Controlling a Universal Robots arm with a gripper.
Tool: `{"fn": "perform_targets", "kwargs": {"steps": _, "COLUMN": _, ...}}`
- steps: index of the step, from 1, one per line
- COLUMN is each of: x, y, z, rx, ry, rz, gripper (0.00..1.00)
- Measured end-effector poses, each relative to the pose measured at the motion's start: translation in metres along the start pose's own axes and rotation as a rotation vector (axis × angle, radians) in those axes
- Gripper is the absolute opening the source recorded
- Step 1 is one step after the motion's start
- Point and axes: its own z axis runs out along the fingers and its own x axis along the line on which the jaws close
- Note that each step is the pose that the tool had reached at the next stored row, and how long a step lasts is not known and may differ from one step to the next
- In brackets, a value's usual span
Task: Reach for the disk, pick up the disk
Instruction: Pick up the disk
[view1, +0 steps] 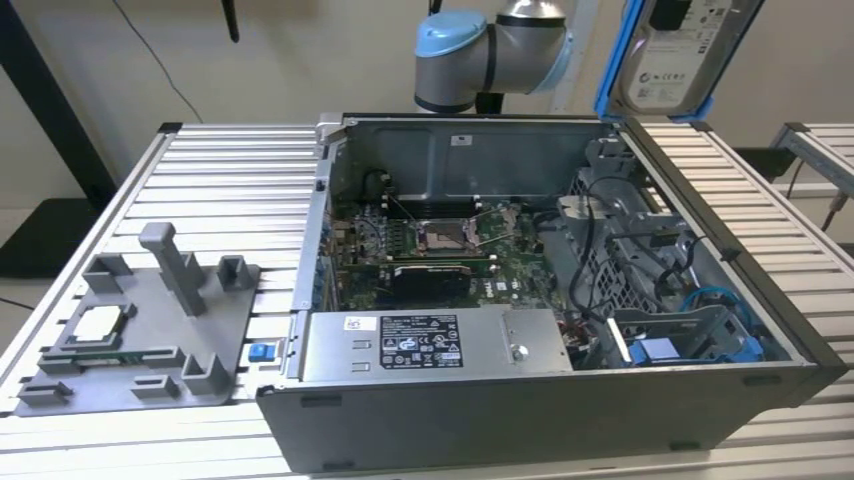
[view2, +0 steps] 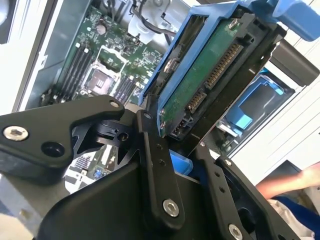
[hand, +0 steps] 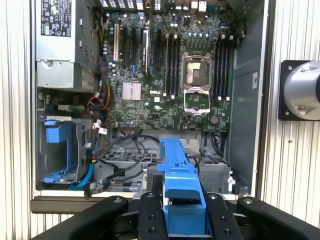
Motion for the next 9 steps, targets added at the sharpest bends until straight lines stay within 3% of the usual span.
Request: {"fn": "perform_targets", "kwargs": {"steps": 9, "x": 0.0004, "y": 0.0, "z": 0.0003, "rx": 0.0, "ry": 0.0001, "rz": 0.0, "gripper": 0.0}}
